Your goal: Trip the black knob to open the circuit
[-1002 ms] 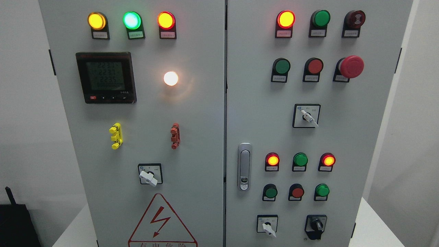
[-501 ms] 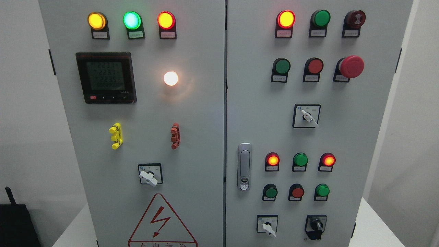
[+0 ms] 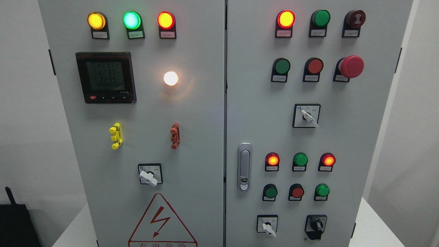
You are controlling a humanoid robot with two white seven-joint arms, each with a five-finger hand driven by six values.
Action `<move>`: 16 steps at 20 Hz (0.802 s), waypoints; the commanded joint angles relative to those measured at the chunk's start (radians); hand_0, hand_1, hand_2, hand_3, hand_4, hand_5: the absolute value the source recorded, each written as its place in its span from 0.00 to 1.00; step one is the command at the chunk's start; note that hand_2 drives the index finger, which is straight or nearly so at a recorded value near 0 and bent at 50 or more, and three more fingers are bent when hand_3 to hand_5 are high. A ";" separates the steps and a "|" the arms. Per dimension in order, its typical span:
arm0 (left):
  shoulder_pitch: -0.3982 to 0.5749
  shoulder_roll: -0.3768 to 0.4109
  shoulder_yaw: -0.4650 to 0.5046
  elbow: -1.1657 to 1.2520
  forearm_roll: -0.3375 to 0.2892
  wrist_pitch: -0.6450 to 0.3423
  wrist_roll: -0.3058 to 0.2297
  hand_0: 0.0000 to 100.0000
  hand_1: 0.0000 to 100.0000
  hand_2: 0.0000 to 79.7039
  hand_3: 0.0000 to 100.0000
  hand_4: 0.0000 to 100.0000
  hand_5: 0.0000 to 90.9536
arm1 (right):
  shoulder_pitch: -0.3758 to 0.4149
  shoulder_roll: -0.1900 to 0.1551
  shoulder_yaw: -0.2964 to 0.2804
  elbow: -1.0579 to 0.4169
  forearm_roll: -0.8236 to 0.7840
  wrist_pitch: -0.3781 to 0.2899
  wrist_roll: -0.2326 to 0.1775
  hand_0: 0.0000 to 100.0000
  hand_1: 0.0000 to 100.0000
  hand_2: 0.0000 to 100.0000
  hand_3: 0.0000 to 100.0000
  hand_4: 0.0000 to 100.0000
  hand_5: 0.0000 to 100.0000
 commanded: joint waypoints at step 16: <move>0.000 0.000 0.000 0.000 -0.023 0.002 -0.001 0.12 0.39 0.00 0.00 0.00 0.00 | -0.091 -0.025 0.016 -0.314 -0.018 0.167 -0.002 0.00 0.00 0.00 1.00 1.00 1.00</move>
